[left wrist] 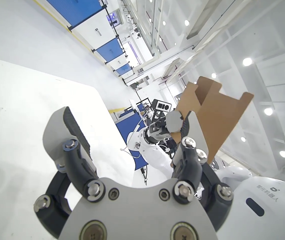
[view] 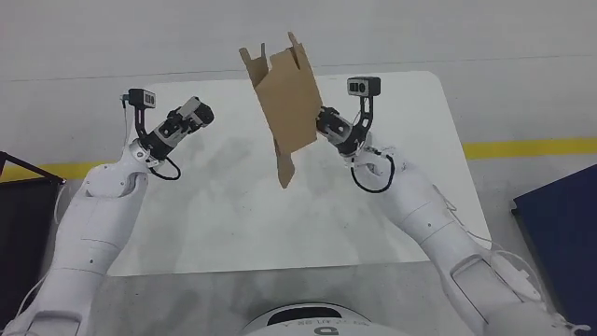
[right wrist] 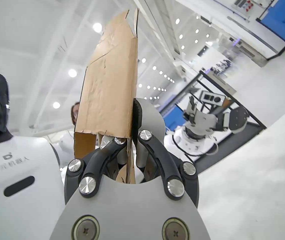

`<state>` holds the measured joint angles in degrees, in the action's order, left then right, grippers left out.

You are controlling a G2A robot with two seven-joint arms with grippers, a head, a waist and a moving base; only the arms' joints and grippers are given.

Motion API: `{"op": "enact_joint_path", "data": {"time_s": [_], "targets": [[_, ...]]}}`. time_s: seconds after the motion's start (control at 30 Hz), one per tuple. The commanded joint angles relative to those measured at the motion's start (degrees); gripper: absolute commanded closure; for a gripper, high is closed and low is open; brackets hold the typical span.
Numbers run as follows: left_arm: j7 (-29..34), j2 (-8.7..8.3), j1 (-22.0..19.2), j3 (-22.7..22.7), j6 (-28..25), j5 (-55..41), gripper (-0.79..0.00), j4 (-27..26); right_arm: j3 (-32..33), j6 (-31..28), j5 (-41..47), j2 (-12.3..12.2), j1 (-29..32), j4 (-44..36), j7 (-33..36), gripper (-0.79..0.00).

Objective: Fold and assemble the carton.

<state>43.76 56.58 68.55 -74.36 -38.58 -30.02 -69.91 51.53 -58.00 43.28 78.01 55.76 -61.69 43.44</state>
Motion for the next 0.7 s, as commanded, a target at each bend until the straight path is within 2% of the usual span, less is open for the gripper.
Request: {"op": "enact_joint_path", "data": {"time_s": [0.0, 0.03, 0.1, 0.23, 0.3, 0.47, 0.67], "targets": [[1.5, -0.12, -0.73, 0.08, -1.19, 2.7, -0.785, -3.07, -0.01, 0.0, -19.08, 0.0, 0.0, 0.0, -5.11, 0.0], [1.65, -0.45, -0.52, -0.51, -0.99, 8.44, -0.785, -6.8, -0.01, 0.0, -19.08, 0.0, 0.0, 0.0, -5.11, 0.0], [-1.54, -0.71, 1.85, -1.86, 1.16, 12.44, -0.785, -11.13, -0.01, 0.0, -19.08, 0.0, 0.0, 0.0, -5.11, 0.0], [-6.04, -1.18, 5.6, -4.63, 3.83, 19.87, -0.785, -17.37, 0.13, 0.19, -19.04, 0.0, 0.09, -0.13, -5.52, 0.0], [-7.48, -1.34, 7.3, -5.74, 4.88, 22.34, -0.785, -20.52, 1.92, 2.0, -25.87, -0.35, 0.09, -0.31, -8.59, 0.0], [-8.31, -1.48, 9.44, -7.09, 6.03, 23.11, -0.785, -23.7, 2.73, 4.52, -32.67, -0.28, 1.96, -3.45, -14.17, 0.0], [-7.81, -1.48, 10.09, -7.94, 5.89, 20.65, -0.785, -23.58, 3.64, 6.45, -39.4, -0.36, 3.02, -5.61, -17.76, 0.0]]}}
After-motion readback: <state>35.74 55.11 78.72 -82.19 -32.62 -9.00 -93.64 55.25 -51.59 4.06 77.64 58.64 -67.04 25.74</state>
